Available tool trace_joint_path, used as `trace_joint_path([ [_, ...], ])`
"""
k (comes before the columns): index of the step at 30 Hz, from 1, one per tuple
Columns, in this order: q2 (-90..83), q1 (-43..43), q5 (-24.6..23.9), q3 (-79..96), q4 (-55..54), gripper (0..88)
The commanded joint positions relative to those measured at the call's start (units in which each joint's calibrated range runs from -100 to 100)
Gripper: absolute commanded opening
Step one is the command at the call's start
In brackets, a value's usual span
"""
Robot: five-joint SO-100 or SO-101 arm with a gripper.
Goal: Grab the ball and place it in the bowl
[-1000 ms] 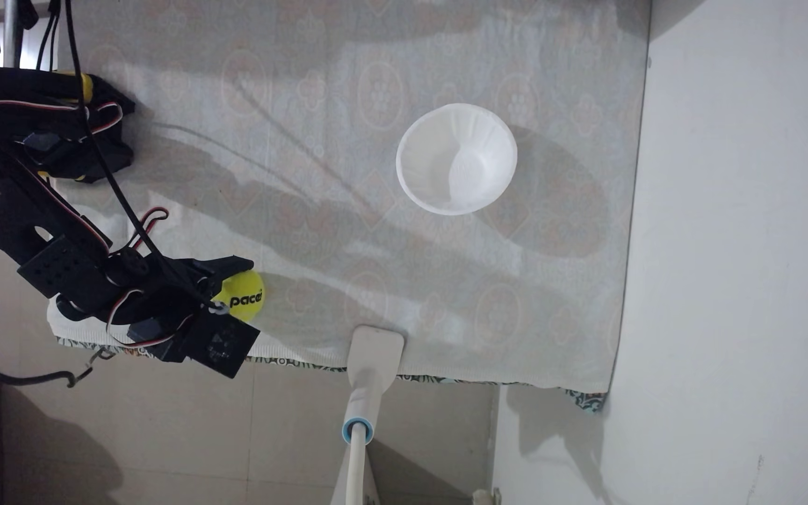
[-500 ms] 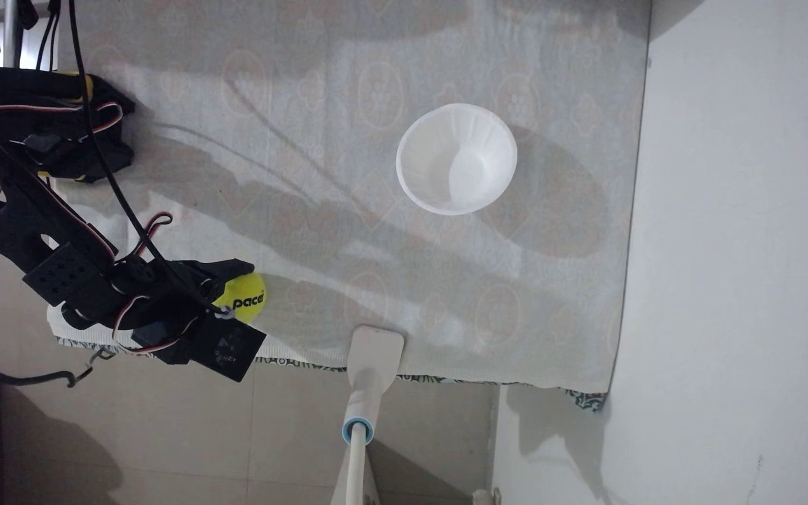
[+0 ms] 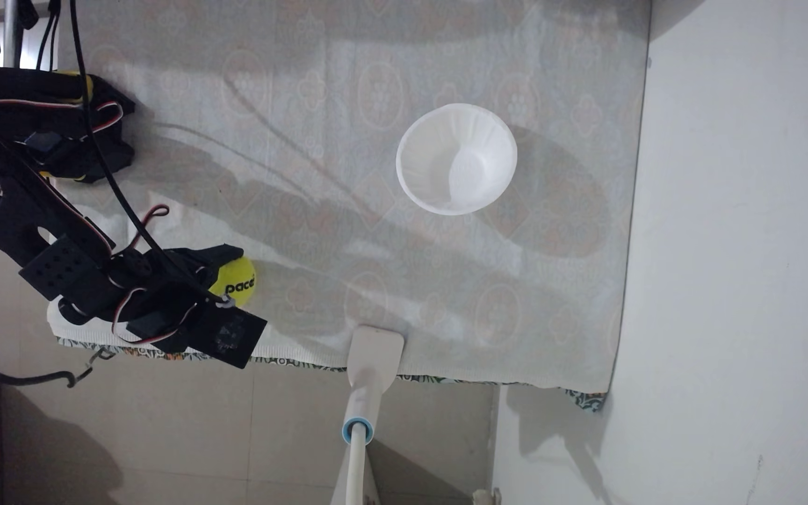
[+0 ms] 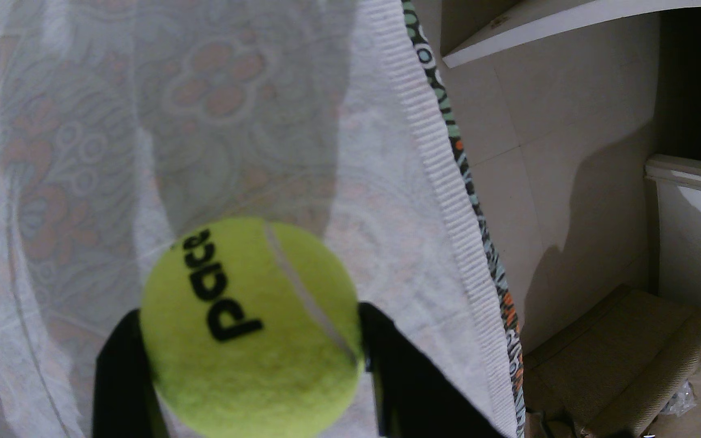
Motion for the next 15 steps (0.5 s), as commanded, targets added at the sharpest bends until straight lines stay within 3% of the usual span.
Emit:
trace_joint_path([
  [1, -7.1, -0.9, -0.9, -3.7, 0.9, 13.3],
  [15, -19.0, -5.1, -3.8, -6.8, 4.7, 14.5],
])
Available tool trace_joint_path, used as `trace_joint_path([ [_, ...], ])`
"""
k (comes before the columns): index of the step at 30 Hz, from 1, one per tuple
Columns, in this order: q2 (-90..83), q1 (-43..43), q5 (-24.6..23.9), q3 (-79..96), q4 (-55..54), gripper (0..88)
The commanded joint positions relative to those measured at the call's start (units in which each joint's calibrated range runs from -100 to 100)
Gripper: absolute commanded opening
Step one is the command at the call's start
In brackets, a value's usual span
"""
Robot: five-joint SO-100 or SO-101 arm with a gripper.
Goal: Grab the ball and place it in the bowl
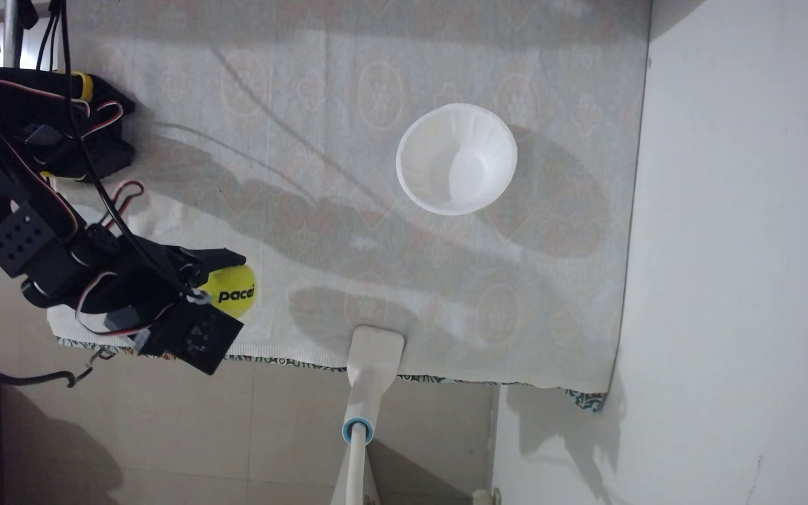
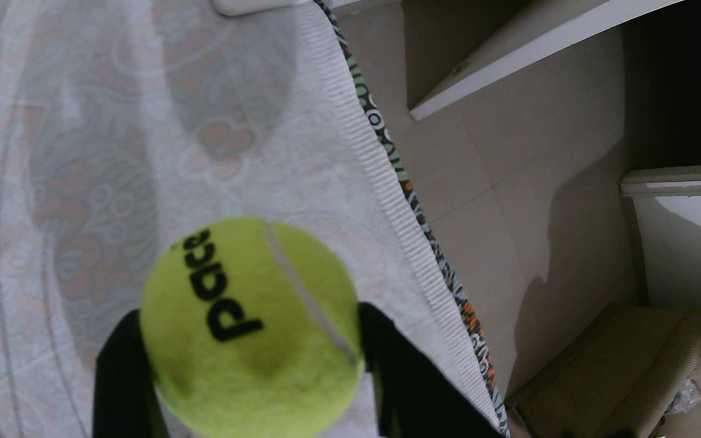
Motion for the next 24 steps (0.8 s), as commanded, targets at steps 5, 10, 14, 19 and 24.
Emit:
trace_joint_path([
  [5, -9.2, -4.1, -1.7, -7.1, 2.9, 14.8],
  [10, -12.3, -7.5, -2.6, -7.4, 3.0, 15.2],
  [14, -14.5, -10.7, -3.6, -8.1, 3.0, 15.9],
  [19, -16.7, -14.9, -6.2, -8.5, 2.4, 15.6],
  [24, -19.0, -19.7, -8.0, -7.9, 2.4, 15.6],
])
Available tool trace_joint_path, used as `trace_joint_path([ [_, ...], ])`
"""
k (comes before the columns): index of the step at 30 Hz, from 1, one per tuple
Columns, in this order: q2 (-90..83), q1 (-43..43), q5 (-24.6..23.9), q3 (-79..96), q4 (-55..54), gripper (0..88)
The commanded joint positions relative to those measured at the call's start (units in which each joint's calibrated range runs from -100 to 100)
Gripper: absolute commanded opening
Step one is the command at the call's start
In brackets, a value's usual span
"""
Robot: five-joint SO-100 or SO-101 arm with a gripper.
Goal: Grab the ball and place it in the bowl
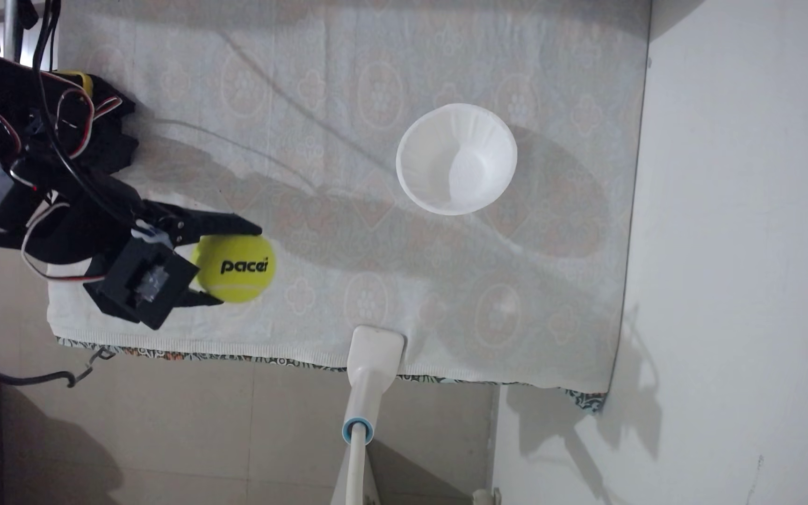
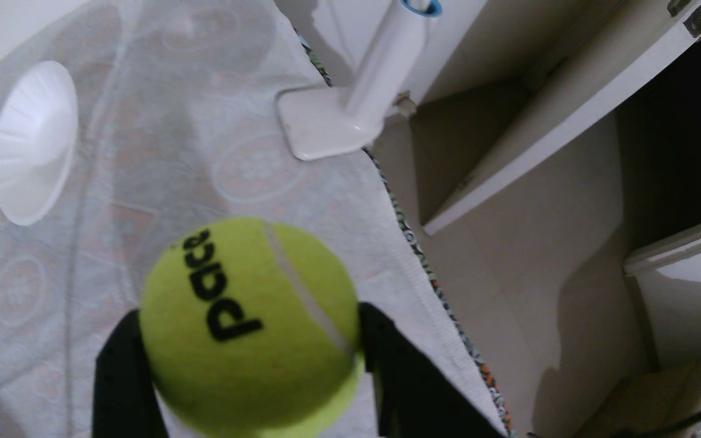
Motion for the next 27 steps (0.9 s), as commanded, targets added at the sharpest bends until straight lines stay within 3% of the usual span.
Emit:
trace_joint_path([
  [1, -4.3, -4.0, -1.4, -4.6, 0.0, 15.8],
  [12, -5.2, -14.8, -5.5, -4.0, -2.0, 16.1],
  [27, -7.1, -29.7, -7.5, 5.0, -15.7, 16.8],
])
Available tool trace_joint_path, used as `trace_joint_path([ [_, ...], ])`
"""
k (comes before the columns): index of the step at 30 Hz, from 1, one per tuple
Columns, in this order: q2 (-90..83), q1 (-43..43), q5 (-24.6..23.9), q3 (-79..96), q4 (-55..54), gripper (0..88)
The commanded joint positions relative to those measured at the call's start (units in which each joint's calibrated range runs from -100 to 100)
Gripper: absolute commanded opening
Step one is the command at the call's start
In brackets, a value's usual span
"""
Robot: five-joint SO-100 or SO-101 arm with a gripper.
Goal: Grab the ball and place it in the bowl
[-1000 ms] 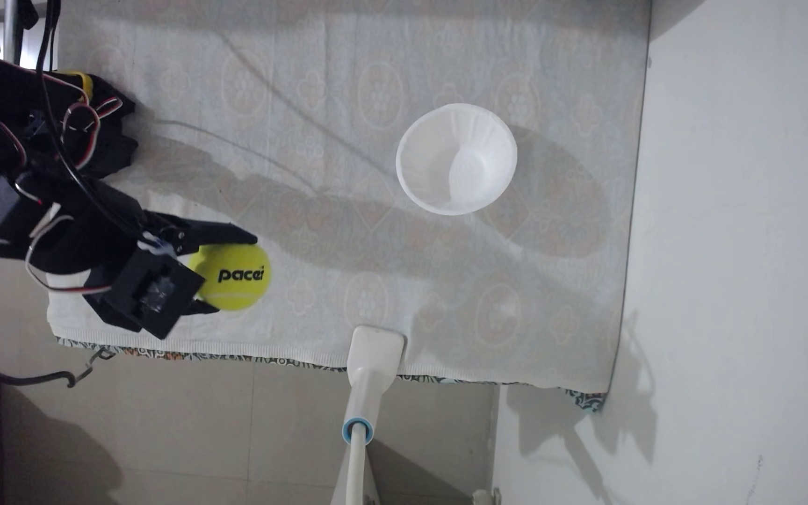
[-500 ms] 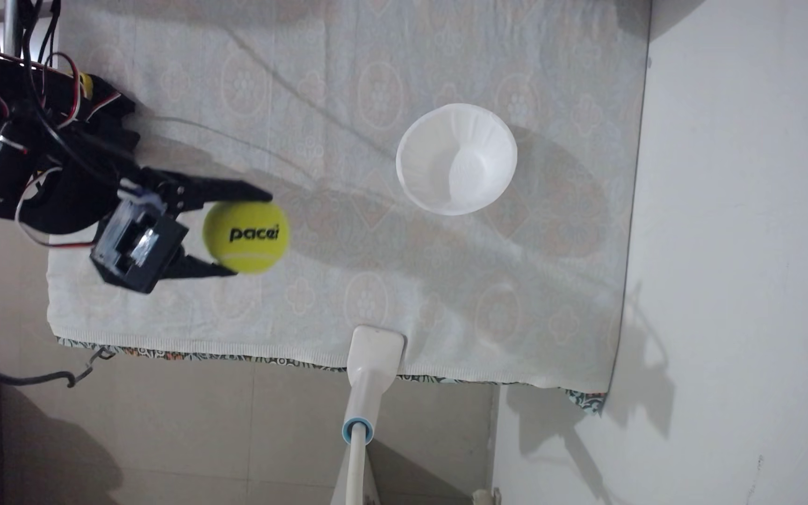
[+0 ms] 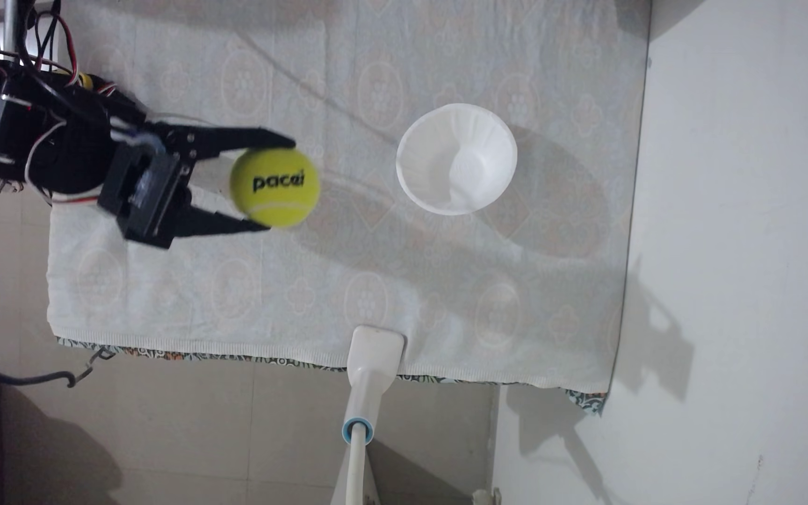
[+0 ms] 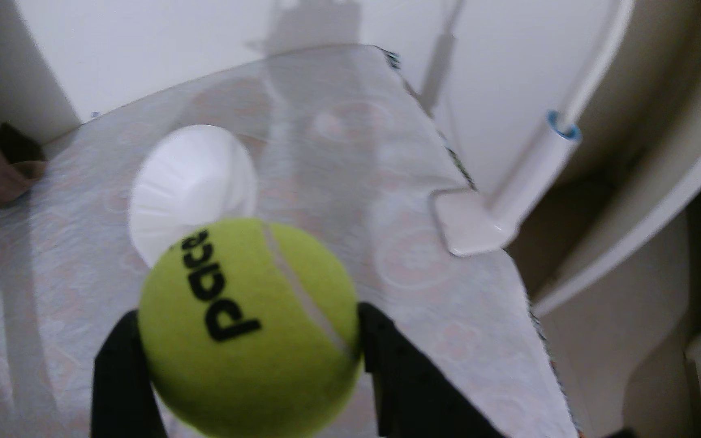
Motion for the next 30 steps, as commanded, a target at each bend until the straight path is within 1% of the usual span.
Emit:
trace_joint_path([
  [1, -3.1, -4.2, -0.4, 3.6, -8.3, 16.7],
  [6, -2.8, -8.5, -0.8, 7.1, -13.0, 17.4],
  [13, 1.8, -12.9, -1.6, 5.4, -16.3, 17.6],
  [24, 15.2, -14.5, -2.4, -1.2, -25.4, 18.1],
  [30, 23.6, -15.8, -3.0, -9.3, -27.2, 18.3],
])
